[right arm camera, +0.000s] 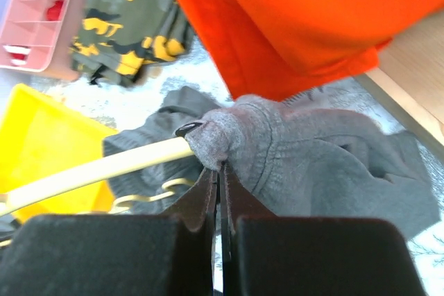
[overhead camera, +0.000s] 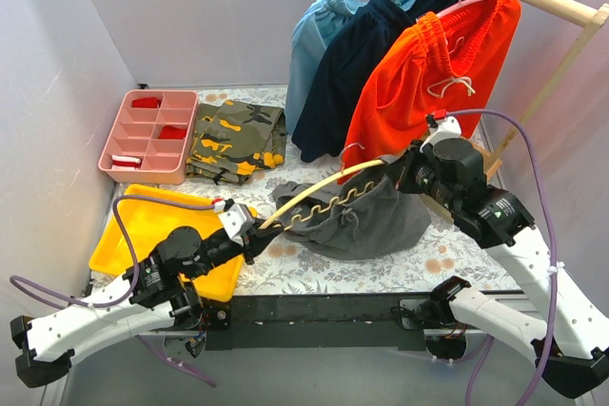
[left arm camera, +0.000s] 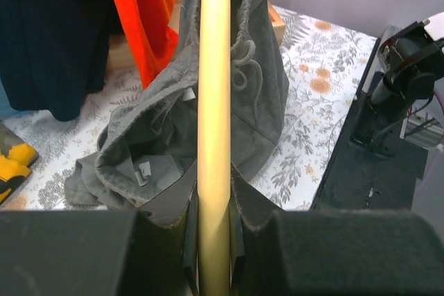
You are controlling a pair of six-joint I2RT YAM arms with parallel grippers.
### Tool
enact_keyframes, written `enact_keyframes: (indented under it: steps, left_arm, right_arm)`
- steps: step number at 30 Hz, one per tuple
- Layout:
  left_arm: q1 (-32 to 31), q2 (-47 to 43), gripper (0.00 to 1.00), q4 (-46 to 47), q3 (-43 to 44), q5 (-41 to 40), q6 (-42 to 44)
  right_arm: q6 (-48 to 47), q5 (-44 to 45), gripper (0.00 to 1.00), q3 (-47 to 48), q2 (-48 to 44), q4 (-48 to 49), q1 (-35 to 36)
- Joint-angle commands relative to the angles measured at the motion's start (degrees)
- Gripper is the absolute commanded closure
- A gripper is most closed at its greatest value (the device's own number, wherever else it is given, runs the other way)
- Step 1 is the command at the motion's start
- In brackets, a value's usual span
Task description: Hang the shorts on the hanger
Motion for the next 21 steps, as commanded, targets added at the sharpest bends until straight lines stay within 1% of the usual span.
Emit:
enact_keyframes:
  steps: [1, 2, 3, 5, 6, 7, 8, 9, 13, 14, 17, 18, 19, 20, 21]
  left_arm:
    - [0.03, -3.05, 1.00, 13.31, -0.85, 0.12, 2.13]
    - [0.03, -3.48, 1.00, 12.78, -0.59, 0.73, 2.31]
    - [0.03, -7.06, 1.00, 10.52, 0.89, 1.52, 3.44]
    - [0.03, -11.03, 1.00, 9.10, 1.87, 1.45, 4.07]
    - [0.03, -12.27, 1.00, 8.65, 2.13, 1.27, 4.50]
    - [0.03, -13.58, 1.00, 8.56, 2.57, 1.18, 4.68]
    - [0.03, -15.68, 1.00, 6.30, 3.71, 1.27, 4.95]
    - [0.03, -16.58, 1.00, 5.66, 4.24, 1.18, 5.21]
    - [0.03, -19.66, 1.00, 1.98, 7.49, 1.88, 6.61]
    - [0.12, -20.18, 1.00, 0.49, 9.50, 2.14, 6.70]
    - [0.21, -20.19, 1.00, -3.55, 12.85, 3.11, 7.41]
    - [0.21, -19.67, 1.00, -4.96, 15.29, 3.11, 7.76]
    - [0.30, -19.31, 1.00, -6.28, 16.80, 4.94, 8.02]
    - [0.21, -18.79, 1.00, -7.77, 18.03, 5.13, 8.72]
    - [0.38, -17.39, 1.00, -10.57, 20.74, 5.14, 8.99]
  right_arm:
    - [0.15, -7.09, 0.99, 8.08, 2.24, 0.29, 0.83]
    - [0.50, -7.70, 0.99, 9.23, 2.68, 0.28, 2.06]
    - [1.20, -7.88, 0.99, 13.85, 5.56, 0.11, 6.16]
    - [1.30, -7.45, 0.99, 18.09, 6.98, 0.02, 9.00]
    - [1.21, -5.62, 0.99, 20.12, 8.73, -0.85, 12.14]
    - [1.04, -4.64, 0.99, 21.96, 9.71, -1.55, 13.74]
    - [0.86, -3.85, 0.99, 26.07, 10.67, -2.08, 15.32]
    - [0.77, -2.97, 0.99, 27.94, 12.51, -2.52, 18.04]
    - [0.86, -2.61, 0.99, 35.59, 16.65, -3.14, 24.03]
    - [1.03, -2.52, 0.99, 36.74, 17.27, -3.32, 25.95]
    - [0.77, -1.91, 0.99, 40.61, 19.38, -4.37, 28.16]
    - [0.60, -1.21, 0.99, 42.79, 20.08, -5.07, 28.78]
    - [0.33, -1.03, 0.99, 43.77, 20.26, -5.86, 28.79]
    - [0.07, -0.33, 0.99, 44.82, 20.35, -7.61, 28.87]
    - [-0.19, 2.55, 0.99, 45.70, 20.26, -9.02, 28.87]
